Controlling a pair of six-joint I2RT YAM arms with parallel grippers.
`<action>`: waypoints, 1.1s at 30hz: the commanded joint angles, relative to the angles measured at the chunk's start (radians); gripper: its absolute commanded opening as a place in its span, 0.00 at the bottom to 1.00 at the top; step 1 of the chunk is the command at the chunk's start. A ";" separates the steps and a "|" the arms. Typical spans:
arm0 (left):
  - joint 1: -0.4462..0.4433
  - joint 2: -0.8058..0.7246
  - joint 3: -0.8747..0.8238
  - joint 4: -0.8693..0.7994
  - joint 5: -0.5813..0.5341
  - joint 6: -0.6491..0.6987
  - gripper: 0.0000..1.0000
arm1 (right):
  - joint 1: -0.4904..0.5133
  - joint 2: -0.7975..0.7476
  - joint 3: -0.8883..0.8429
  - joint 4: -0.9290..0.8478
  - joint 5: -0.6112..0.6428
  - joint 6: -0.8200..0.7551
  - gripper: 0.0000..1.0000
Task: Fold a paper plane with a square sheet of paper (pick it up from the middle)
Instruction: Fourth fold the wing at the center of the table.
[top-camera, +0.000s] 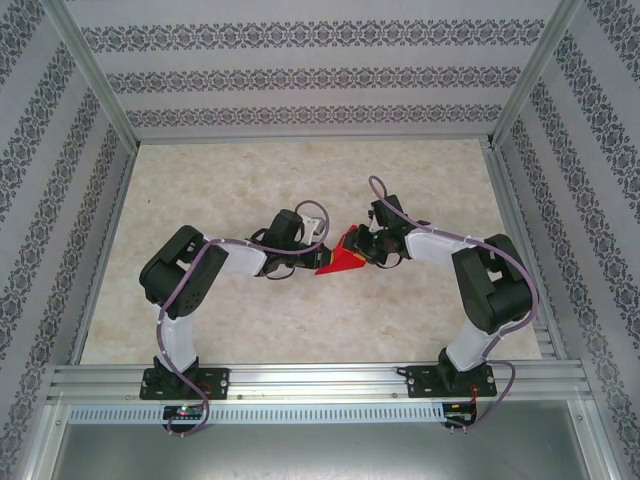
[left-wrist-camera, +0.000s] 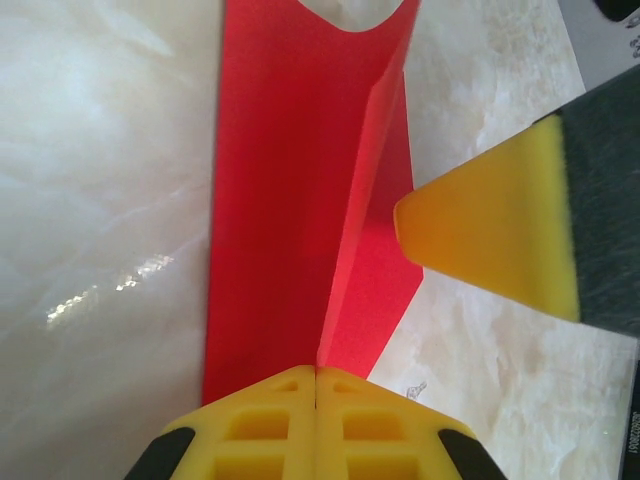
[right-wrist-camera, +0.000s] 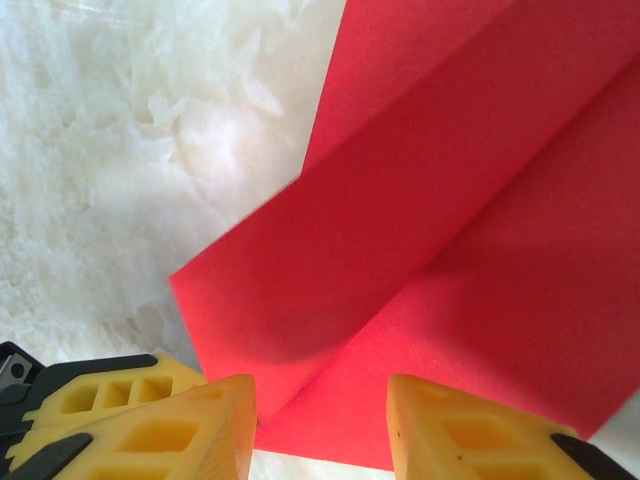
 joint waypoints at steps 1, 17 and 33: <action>0.017 0.009 -0.014 0.059 0.022 -0.037 0.00 | 0.012 0.025 0.020 0.040 -0.008 0.010 0.39; 0.037 0.032 0.028 -0.010 0.030 -0.013 0.02 | 0.006 0.069 -0.014 0.026 0.057 0.065 0.57; 0.047 -0.032 0.067 -0.168 -0.036 0.022 0.28 | 0.020 0.152 0.026 -0.223 0.255 0.111 0.56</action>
